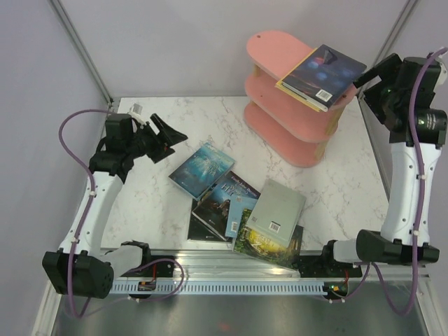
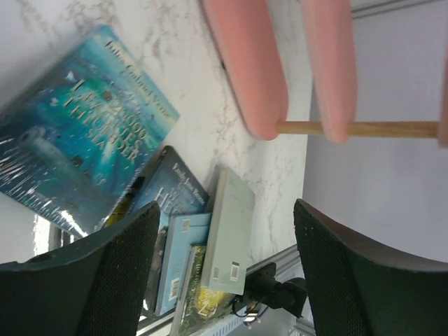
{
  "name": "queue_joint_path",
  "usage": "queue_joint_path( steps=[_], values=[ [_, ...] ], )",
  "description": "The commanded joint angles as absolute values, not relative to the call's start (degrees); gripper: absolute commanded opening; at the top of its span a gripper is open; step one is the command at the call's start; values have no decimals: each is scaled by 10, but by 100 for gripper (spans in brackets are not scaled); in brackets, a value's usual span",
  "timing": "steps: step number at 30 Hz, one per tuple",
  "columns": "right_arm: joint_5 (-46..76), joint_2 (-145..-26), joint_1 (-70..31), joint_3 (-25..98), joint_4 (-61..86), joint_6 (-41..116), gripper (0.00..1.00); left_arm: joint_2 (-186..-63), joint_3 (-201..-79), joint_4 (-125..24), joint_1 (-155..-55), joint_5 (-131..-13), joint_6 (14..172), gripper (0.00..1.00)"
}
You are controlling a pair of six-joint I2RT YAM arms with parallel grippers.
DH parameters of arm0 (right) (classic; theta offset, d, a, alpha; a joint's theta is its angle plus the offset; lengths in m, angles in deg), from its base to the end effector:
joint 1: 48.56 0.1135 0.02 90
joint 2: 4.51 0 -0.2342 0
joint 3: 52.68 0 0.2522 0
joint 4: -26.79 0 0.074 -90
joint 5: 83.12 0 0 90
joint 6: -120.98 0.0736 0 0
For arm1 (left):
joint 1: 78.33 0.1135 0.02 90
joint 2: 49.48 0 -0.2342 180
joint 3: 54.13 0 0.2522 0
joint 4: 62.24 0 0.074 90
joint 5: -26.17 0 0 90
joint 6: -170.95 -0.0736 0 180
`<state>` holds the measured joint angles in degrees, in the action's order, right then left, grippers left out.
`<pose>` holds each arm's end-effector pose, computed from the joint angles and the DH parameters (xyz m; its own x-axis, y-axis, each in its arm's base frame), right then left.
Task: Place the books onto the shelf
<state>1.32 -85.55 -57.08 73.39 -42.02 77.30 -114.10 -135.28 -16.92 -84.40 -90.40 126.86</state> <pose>0.2922 -0.0510 0.4639 -0.1054 0.7436 -0.6602 0.4508 0.6275 0.6348 0.2789 -0.0628 0.3295 -0.6811 -0.5736 -0.4551 -0.0069 0.6266 -0.7793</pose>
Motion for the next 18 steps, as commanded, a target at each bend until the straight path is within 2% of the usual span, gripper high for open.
queue_joint_path(
  steps=[1, 9, 13, 16, 18],
  values=[
    [10, -768, -571, 726, -472, 706, 97, -1151, -1269, -172, -828, -903, 1276, 82],
    [88, -603, -560, 526, -510, 707, 98, -1170, -1129, -251, -828, -866, 1291, 85],
    [122, -579, -559, 493, -510, 708, 98, -1176, -1055, -287, -828, -847, 1304, 89],
    [128, -581, -552, 500, -513, 700, 98, -1180, -1009, -330, -829, -830, 1322, 99],
    [129, -586, -548, 508, -517, 696, 98, -1187, -989, -356, -832, -822, 1338, 100]
  ],
)
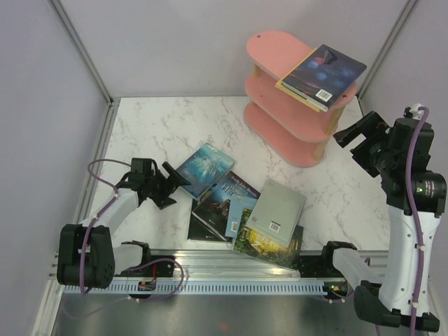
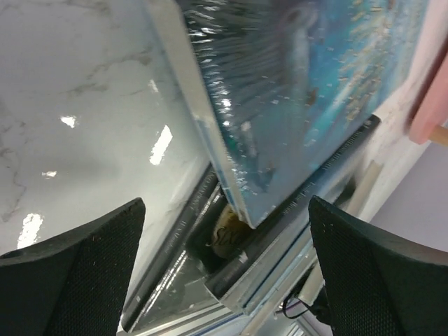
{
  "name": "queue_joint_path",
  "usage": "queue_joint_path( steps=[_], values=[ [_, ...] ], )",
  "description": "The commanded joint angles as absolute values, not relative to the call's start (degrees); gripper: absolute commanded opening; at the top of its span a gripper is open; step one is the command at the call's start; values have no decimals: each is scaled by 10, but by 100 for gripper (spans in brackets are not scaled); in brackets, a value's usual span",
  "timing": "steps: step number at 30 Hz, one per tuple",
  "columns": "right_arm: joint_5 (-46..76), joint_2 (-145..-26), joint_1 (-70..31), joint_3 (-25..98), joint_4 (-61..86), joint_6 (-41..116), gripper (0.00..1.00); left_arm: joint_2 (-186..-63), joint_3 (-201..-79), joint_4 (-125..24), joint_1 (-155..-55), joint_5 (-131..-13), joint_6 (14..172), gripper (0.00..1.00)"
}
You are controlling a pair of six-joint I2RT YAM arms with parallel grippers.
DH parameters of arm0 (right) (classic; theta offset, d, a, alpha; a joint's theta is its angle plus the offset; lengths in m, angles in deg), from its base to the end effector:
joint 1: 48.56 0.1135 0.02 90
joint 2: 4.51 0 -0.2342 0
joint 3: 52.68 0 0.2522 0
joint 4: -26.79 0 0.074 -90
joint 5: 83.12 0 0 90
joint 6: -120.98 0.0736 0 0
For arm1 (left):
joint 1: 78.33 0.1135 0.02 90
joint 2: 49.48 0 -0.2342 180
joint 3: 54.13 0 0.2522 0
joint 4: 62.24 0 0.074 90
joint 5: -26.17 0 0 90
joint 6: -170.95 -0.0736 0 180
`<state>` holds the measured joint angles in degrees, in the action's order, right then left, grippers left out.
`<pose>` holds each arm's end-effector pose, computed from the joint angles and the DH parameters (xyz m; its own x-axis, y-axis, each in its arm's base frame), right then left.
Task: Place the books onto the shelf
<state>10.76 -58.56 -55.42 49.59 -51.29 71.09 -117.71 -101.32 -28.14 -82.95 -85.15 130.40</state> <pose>0.1777 -0.0164 0.4178 -0.3388 0.6882 -0.6416 0.3650 0.7246 0.5845 0.2470 -0.0468 0.1235 -0.7461 -0.6499 -0.1449 -0.4380 0.6430 -0.6283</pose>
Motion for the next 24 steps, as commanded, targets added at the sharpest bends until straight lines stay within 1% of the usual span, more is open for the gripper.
queue_joint_path(
  steps=[1, 4, 8, 10, 15, 18, 20, 21, 22, 23, 24],
  values=[
    [129, -587, -547, 509, -518, 692, 98, -1193, -972, -384, -833, -819, 1344, 100],
    [133, -586, -542, 506, -521, 684, 98, -1214, -932, -438, -835, -805, 1370, 100],
    [134, -575, -533, 491, -523, 677, 98, -1238, -878, -587, -838, -797, 1430, 100],
    [134, -571, -530, 481, -524, 676, 98, -1271, -862, -622, -840, -797, 1445, 100],
    [129, -569, -530, 465, -522, 673, 98, -1374, -842, -764, -856, -806, 1487, 100],
    [122, -571, -530, 459, -521, 671, 98, -1414, -858, -786, -869, -811, 1510, 99],
    [121, -570, -530, 455, -521, 673, 98, -1451, -877, -791, -872, -817, 1508, 88],
    [119, -569, -530, 453, -520, 672, 98, -1461, -882, -801, -874, -820, 1507, 80],
    [117, -569, -529, 452, -520, 672, 98, -1482, -885, -815, -875, -823, 1510, 61],
    [115, -567, -530, 452, -520, 671, 98, -1490, -885, -827, -875, -827, 1513, 52],
    [114, -566, -530, 450, -520, 668, 98, -1497, -882, -837, -874, -828, 1518, 46]
  ],
)
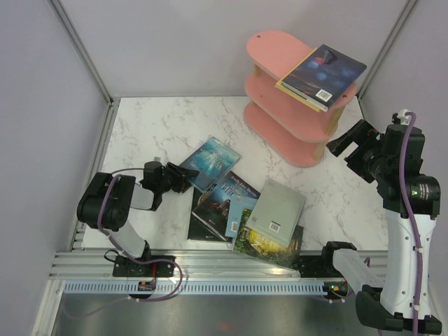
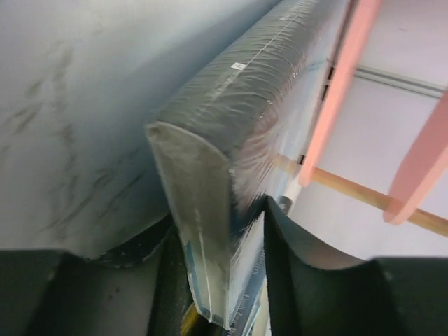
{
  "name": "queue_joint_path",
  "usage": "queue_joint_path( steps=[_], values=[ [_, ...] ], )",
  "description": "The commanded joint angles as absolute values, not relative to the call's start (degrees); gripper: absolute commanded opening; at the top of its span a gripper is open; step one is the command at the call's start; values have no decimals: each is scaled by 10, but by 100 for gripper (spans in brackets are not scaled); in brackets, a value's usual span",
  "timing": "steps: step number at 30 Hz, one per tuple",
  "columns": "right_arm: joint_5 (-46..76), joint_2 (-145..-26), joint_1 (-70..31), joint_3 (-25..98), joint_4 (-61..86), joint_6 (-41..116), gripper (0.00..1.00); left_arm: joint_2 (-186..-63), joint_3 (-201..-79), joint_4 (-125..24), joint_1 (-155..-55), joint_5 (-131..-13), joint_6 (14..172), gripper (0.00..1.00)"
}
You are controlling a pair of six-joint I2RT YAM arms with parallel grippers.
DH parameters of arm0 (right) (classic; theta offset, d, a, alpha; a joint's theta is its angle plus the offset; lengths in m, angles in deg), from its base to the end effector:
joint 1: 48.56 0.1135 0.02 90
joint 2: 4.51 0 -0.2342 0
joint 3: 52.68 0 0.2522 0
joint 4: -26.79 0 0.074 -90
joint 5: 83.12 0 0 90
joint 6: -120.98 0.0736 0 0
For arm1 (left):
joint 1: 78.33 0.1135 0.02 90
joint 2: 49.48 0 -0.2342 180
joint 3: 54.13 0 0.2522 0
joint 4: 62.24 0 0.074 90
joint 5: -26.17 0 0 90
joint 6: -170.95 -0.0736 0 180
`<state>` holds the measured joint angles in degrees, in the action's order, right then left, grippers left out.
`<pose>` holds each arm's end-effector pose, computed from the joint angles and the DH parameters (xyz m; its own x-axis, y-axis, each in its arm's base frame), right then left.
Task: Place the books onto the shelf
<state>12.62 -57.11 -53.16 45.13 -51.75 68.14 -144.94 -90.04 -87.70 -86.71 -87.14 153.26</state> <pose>0.1785 -0.0070 0.3976 -0.4386 0.6382 -0.6327 0.3280 0.7691 0.5485 0.2800 -0.0707 0.0499 -0.6049 -0.7953 -0.0403 -0.3891 0.3394 -0.8564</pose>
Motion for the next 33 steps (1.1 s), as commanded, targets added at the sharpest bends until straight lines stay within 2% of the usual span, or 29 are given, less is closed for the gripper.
queue_joint_path(
  steps=[1, 3, 8, 17, 24, 33],
  values=[
    [109, -565, -530, 448, -519, 667, 98, -1503, -878, -870, -874, -830, 1527, 39],
    [107, -563, -529, 445, -520, 666, 98, -1515, -874, -898, -874, -840, 1537, 33],
    [106, -562, -530, 439, -515, 667, 98, -1474, -870, -907, -874, -847, 1550, 3],
    [115, -562, -526, 460, -503, 668, 98, -1346, -933, -850, -875, -884, 1545, 2],
    [120, -560, -523, 484, -504, 664, 98, -1257, -1027, -805, -876, -884, 1571, 2],
    [111, -549, -517, 510, -505, 666, 98, -1264, -1072, -942, -887, -900, 1678, 2]
  ],
)
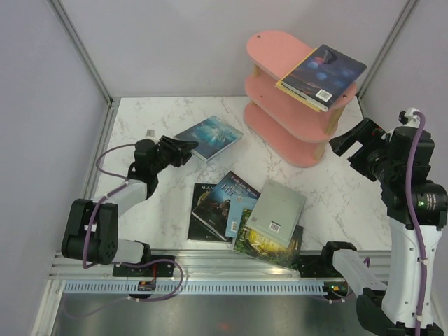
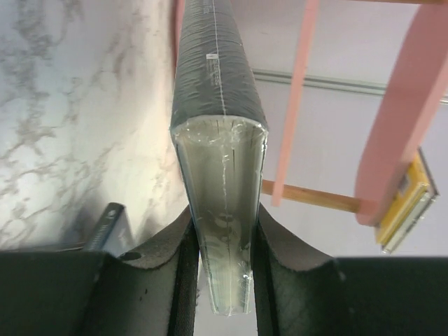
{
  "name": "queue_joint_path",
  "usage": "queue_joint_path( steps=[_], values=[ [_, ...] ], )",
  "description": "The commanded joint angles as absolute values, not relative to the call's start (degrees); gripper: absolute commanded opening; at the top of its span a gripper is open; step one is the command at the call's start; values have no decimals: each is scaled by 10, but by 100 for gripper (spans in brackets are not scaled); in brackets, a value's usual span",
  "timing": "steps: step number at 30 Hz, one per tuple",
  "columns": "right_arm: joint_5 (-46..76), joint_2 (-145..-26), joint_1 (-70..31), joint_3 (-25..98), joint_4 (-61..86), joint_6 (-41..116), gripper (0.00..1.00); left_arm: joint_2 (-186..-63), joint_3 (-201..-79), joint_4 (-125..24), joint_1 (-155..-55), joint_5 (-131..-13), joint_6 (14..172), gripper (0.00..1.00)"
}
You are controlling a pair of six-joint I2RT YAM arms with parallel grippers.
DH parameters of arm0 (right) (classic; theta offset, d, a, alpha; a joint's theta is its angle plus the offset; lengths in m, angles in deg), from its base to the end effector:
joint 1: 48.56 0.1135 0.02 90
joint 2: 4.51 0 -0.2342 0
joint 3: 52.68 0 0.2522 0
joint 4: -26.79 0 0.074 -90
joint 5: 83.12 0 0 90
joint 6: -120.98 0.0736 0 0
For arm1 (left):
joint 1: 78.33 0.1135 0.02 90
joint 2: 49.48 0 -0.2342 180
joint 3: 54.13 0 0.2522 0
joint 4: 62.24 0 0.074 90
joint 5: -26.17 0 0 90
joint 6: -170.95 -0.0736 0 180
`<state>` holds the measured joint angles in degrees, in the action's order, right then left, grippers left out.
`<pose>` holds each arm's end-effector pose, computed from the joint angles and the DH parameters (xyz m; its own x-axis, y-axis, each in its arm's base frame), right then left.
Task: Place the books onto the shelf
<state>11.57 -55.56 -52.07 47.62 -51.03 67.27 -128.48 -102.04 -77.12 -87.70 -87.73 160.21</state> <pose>0.1669 -0.0042 0.4162 -0.3911 0.6150 -0.6847 0.2739 0.7880 0.5513 0.3177 -0.0827 0.1737 -0.5747 -0.8156 -0.0678 -0.1713 0.2010 -0.9645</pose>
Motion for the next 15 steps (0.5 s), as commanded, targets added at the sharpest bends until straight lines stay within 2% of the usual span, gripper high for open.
queue_joint_path(
  steps=[1, 4, 15],
  values=[
    [111, -547, -516, 515, -505, 667, 98, -1268, -1077, -960, -890, -908, 1685, 2],
    [111, -547, -516, 541, -506, 671, 98, -1282, -1101, -1005, -914, -904, 1703, 2],
    [104, -532, -510, 585, -517, 658, 98, -1316, -1224, -976, -1012, -863, 1679, 2]
  ],
)
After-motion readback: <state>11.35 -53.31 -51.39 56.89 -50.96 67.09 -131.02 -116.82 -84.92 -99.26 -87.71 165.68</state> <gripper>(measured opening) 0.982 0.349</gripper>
